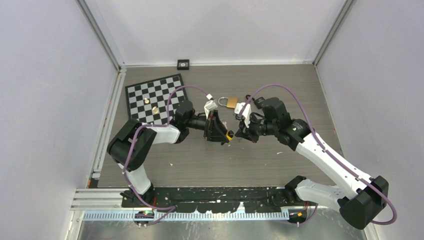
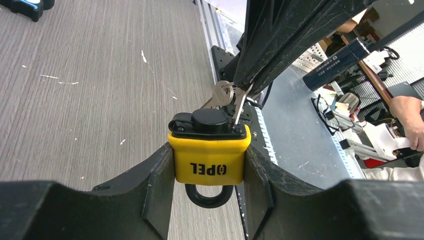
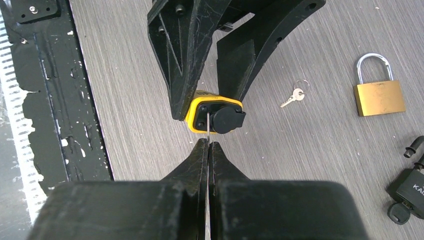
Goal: Unlock with the key
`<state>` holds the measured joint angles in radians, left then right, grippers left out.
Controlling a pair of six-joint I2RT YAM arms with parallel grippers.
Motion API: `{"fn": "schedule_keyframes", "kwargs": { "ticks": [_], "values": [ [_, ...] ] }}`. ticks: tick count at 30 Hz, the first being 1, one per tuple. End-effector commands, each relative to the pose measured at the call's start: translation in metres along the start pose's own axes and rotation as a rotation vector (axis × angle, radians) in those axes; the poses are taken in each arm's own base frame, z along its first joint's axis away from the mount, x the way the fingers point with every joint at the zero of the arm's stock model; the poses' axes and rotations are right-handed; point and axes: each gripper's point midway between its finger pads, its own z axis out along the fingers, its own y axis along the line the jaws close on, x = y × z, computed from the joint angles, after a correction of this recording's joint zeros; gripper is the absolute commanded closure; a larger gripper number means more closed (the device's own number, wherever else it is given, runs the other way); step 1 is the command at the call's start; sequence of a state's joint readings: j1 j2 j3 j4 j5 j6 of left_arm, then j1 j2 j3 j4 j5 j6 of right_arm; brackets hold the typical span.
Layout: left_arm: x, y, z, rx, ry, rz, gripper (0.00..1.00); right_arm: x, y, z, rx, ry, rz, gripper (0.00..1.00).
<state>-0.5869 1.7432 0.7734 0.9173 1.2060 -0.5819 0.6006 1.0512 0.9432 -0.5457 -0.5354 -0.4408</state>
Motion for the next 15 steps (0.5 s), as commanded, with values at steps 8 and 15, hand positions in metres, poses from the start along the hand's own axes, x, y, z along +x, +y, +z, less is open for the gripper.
{"fn": "schedule_keyframes", "kwargs": {
  "ticks": [8,15],
  "values": [
    [-0.033,-0.015,0.001,0.013,-0.070,0.066,1.00,0.005,-0.023,0.013,0.125,0.018,0.004,0.99],
    [-0.039,-0.014,0.001,-0.001,-0.091,0.041,1.00,0.013,-0.038,0.019,0.213,0.068,-0.003,0.99]
  ]
}}
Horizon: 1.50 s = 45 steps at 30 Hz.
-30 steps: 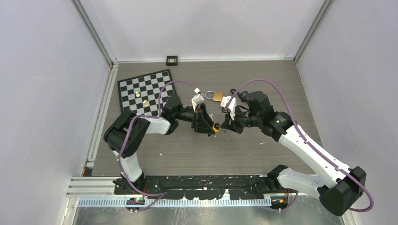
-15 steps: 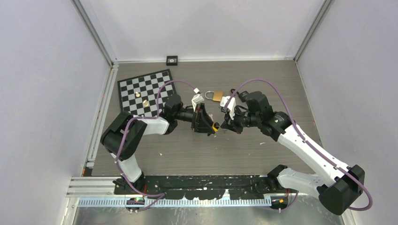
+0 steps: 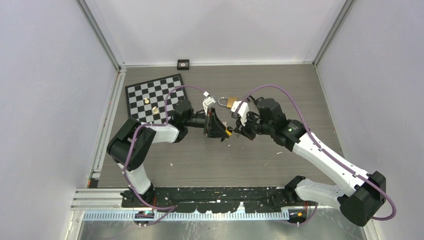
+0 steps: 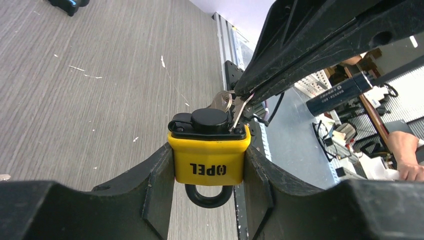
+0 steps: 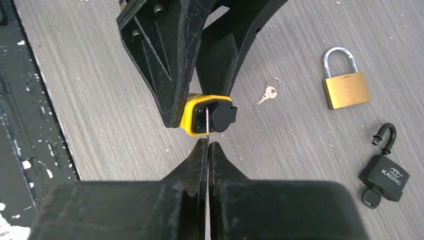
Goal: Unlock with the key
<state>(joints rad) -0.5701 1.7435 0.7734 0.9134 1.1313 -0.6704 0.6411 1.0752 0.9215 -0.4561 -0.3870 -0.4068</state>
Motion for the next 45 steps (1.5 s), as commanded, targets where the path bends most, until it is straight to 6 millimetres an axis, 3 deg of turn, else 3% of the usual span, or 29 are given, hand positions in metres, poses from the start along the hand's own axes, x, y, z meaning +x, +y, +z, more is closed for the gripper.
{"fn": "schedule_keyframes", "kwargs": {
  "ticks": [1,23,36,45],
  "values": [
    [-0.027,-0.029,0.004,0.077,-0.046,0.126,1.00,0.013,-0.019,0.011,0.107,0.059,-0.002,0.99],
    [-0.038,-0.045,-0.003,0.133,-0.093,0.149,1.00,0.023,-0.055,0.013,0.321,0.115,-0.001,1.00],
    [-0.032,-0.052,-0.004,0.164,-0.065,0.175,1.00,0.023,-0.081,0.005,0.486,0.137,0.008,1.00],
    [-0.024,-0.050,-0.004,0.152,-0.036,0.202,1.00,0.022,-0.080,0.005,0.483,0.133,0.013,0.99]
  ]
}}
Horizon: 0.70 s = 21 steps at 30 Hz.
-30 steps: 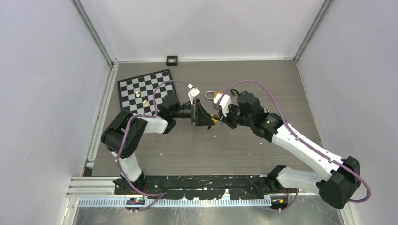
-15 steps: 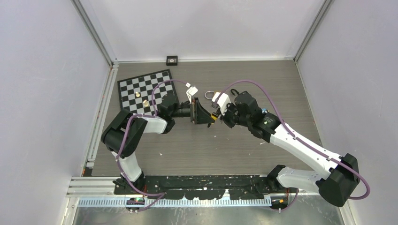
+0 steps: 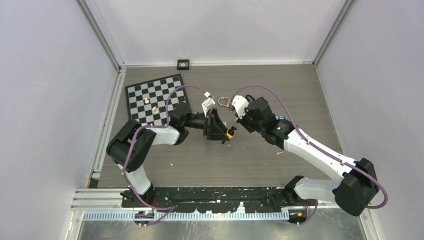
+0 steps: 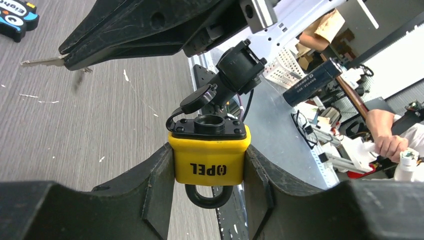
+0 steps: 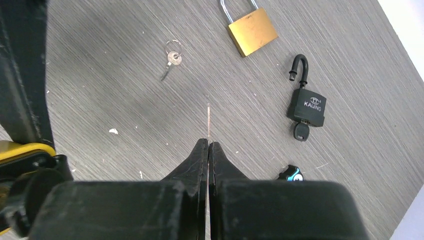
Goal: Unlock with the key
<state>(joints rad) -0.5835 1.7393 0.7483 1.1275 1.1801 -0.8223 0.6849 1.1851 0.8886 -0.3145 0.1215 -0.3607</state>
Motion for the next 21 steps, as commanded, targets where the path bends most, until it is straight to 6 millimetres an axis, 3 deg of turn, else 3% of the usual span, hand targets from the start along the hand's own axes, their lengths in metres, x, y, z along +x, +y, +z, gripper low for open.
{"fn": "schedule_keyframes", "kwargs": {
  "ticks": [1,6,10,14,21],
  "values": [
    [-0.016,-0.021,-0.002,0.051,-0.005,0.172,1.00,-0.011,-0.007,-0.005,0.032,-0.040,0.004,0.99],
    [-0.010,-0.008,-0.005,-0.021,0.022,0.191,1.00,-0.020,-0.003,-0.017,-0.039,-0.091,0.024,1.00],
    [-0.005,0.008,-0.011,-0.115,0.075,0.290,1.00,-0.031,0.019,-0.041,-0.220,-0.181,0.006,0.99],
    [-0.006,0.014,-0.018,-0.180,0.116,0.412,1.00,-0.029,0.042,-0.063,-0.376,-0.191,-0.058,0.99],
    [-0.012,0.019,-0.026,-0.238,0.219,0.512,1.00,-0.025,0.073,-0.079,-0.549,-0.214,-0.100,1.00]
  ]
}}
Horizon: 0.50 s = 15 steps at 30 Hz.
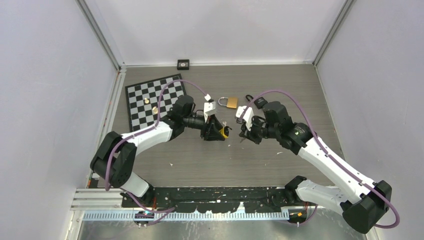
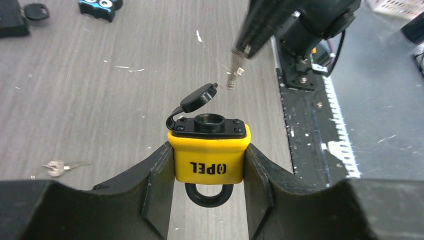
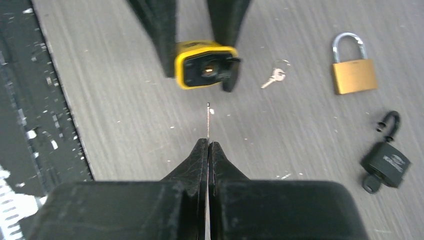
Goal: Unlock with the key
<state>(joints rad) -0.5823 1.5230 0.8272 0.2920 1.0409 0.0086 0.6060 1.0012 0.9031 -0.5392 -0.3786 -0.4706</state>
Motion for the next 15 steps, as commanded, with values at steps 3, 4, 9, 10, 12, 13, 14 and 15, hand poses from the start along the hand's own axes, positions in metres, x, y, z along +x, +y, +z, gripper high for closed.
{"fn": "schedule_keyframes", "kwargs": {
  "ticks": [3,4,9,10,12,13,14,15],
  "values": [
    [-0.026,0.004,-0.009,-0.040,0.049,0.179,1.00,-0.019,0.031,0.002,-0.166,-0.045,-0.050,0.99],
    [-0.026,0.003,-0.009,-0.042,0.053,0.186,1.00,-0.019,0.032,0.005,-0.172,-0.039,-0.052,0.99],
    [-0.018,-0.005,-0.009,-0.032,0.086,0.201,1.00,-0.024,0.024,0.016,-0.124,-0.032,-0.043,0.99],
    [-0.017,-0.006,-0.009,-0.026,0.088,0.205,1.00,-0.026,0.019,0.018,-0.102,-0.035,-0.041,1.00],
    [-0.015,-0.010,-0.009,-0.015,0.090,0.209,1.00,-0.026,0.013,0.020,-0.070,-0.026,-0.033,1.00],
    [-0.014,-0.012,-0.009,-0.009,0.091,0.209,1.00,-0.027,0.010,0.021,-0.056,-0.024,-0.029,1.00],
    [-0.013,-0.014,-0.009,-0.004,0.094,0.213,1.00,-0.027,0.007,0.022,-0.044,-0.022,-0.022,0.99],
    [-0.011,-0.015,-0.009,0.002,0.103,0.218,1.00,-0.027,0.006,0.024,-0.036,-0.022,-0.018,0.99]
  ]
}}
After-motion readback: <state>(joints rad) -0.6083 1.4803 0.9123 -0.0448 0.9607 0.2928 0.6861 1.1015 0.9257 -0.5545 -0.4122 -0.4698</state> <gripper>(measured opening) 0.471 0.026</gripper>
